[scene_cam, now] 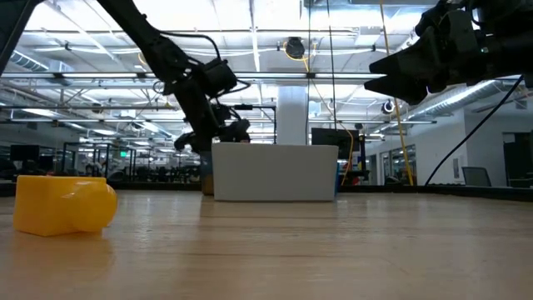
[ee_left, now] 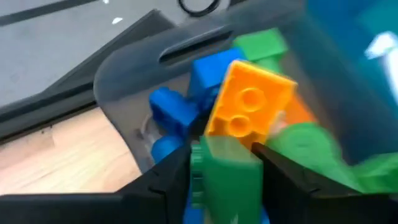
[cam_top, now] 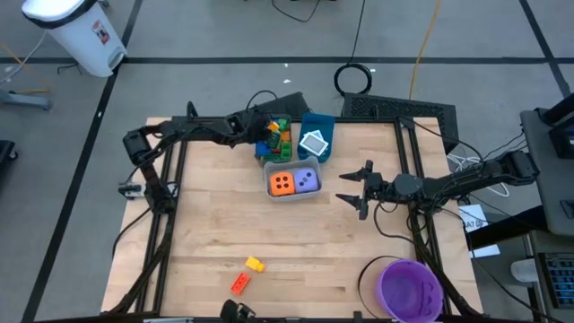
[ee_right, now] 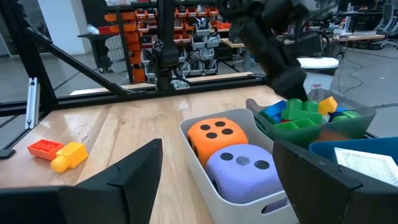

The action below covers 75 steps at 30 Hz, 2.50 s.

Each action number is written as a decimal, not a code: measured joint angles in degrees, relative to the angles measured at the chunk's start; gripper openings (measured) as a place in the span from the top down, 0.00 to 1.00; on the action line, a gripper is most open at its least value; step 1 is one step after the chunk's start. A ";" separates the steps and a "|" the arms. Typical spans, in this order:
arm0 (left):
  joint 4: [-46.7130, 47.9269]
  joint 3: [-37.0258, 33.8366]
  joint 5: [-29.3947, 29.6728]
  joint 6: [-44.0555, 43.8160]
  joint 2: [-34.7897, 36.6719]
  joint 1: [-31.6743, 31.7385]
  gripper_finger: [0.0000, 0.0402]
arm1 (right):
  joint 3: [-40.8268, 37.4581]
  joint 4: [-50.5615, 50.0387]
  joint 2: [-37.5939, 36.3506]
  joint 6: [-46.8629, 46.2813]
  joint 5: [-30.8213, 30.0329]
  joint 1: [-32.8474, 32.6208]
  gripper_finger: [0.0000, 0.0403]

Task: Pick & Place Toys
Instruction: Put the dark green game piece into the black bin, then put the yellow game piece into the black bin

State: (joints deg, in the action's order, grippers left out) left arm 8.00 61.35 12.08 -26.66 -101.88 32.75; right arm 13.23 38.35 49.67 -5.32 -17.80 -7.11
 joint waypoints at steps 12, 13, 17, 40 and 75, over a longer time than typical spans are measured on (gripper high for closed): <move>1.20 0.03 -4.81 3.72 16.57 -1.99 0.37 | 0.00 0.00 0.00 0.00 0.04 0.01 0.31; 1.53 0.03 -5.70 3.72 18.24 -2.73 0.37 | 0.00 0.00 0.00 0.00 0.04 0.00 0.31; 3.40 0.03 -8.70 4.03 24.74 -7.91 0.38 | 0.00 0.00 0.00 0.00 0.03 0.02 0.31; 24.79 0.03 -6.95 10.07 19.26 -59.31 0.38 | 0.00 0.02 0.00 -0.22 -0.04 0.02 0.31; 17.11 -0.05 -6.59 14.41 2.62 -65.18 0.38 | 0.02 0.02 0.02 -0.22 -0.04 0.00 0.31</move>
State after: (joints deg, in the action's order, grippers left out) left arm 25.10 61.30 5.49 -12.25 -99.26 -32.43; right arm 13.26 38.37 49.69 -5.54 -17.85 -7.11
